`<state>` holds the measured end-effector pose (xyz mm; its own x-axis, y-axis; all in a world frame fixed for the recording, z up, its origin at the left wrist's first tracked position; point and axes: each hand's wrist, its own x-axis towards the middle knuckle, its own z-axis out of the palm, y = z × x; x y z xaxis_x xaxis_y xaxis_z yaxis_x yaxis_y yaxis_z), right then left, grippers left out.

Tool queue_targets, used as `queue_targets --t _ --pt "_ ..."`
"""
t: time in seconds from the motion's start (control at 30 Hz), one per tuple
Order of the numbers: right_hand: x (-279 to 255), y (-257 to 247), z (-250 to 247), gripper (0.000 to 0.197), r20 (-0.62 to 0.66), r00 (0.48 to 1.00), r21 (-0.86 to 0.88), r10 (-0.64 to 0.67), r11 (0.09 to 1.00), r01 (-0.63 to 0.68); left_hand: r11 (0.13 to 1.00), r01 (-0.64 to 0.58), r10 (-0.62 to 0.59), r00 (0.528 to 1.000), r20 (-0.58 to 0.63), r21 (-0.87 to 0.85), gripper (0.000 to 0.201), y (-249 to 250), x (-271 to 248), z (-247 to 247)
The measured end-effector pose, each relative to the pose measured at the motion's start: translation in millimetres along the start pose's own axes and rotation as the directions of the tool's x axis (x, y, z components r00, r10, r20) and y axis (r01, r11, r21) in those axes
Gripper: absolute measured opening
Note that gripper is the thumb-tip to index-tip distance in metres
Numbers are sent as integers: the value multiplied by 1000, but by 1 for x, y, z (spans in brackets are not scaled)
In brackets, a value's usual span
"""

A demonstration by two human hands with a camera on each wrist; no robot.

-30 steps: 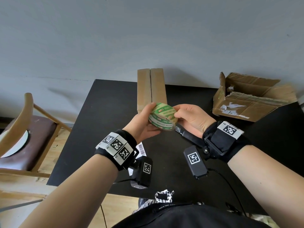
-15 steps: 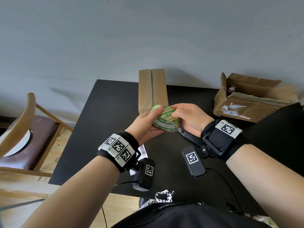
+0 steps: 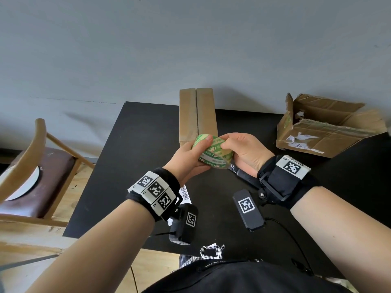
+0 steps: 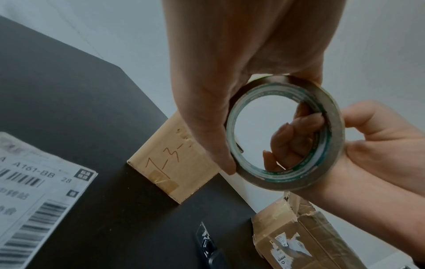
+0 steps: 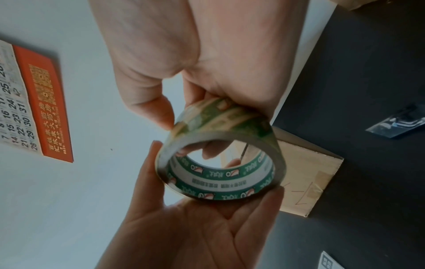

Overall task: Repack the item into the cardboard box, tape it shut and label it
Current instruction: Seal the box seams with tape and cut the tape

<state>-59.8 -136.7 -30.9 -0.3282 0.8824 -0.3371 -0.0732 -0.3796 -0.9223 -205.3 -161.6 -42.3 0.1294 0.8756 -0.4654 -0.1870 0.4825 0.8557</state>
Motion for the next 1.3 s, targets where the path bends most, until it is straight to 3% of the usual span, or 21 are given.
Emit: queue_targets --t 0.27,0.4,0.5,0.57,0.73,0.83,1.0,1.1,1.17,1.3 --pt "2 0 -6 24 60 998 -26 28 999 -27 999 40 -39 999 26 -30 29 -2 3 -4" --pt "4 -1 -7 29 52 998 73 28 997 -32 981 116 -109 992 56 -156 44 -1 5 -6" --pt "4 -1 -9 20 29 1000 82 11 997 -13 954 168 -152 985 82 -249 57 1 6 -8" --pt "3 0 -10 31 21 1000 80 5 997 -6 957 172 -156 984 85 -233 58 2 7 -10" --pt "2 -2 -4 5 -6 1000 16 3 1000 -2 991 75 -71 997 37 -113 37 2 7 -3" --pt "2 -1 -1 7 -22 1000 -38 8 999 -9 997 46 -45 999 27 -69 30 -2 5 0" --pt "0 -2 -1 11 48 999 49 26 998 -28 990 94 -90 995 42 -108 39 -2 4 -2" --pt "-1 -2 -1 16 12 1000 51 20 998 -21 989 102 -98 994 43 -107 43 -1 3 -2" --pt "-3 -3 1 5 -1 1000 46 11 999 -11 994 74 -71 997 35 -81 39 1 3 0" --pt "-2 -2 1 14 -43 999 47 18 999 -16 1000 24 -24 1000 9 -20 28 3 1 1"
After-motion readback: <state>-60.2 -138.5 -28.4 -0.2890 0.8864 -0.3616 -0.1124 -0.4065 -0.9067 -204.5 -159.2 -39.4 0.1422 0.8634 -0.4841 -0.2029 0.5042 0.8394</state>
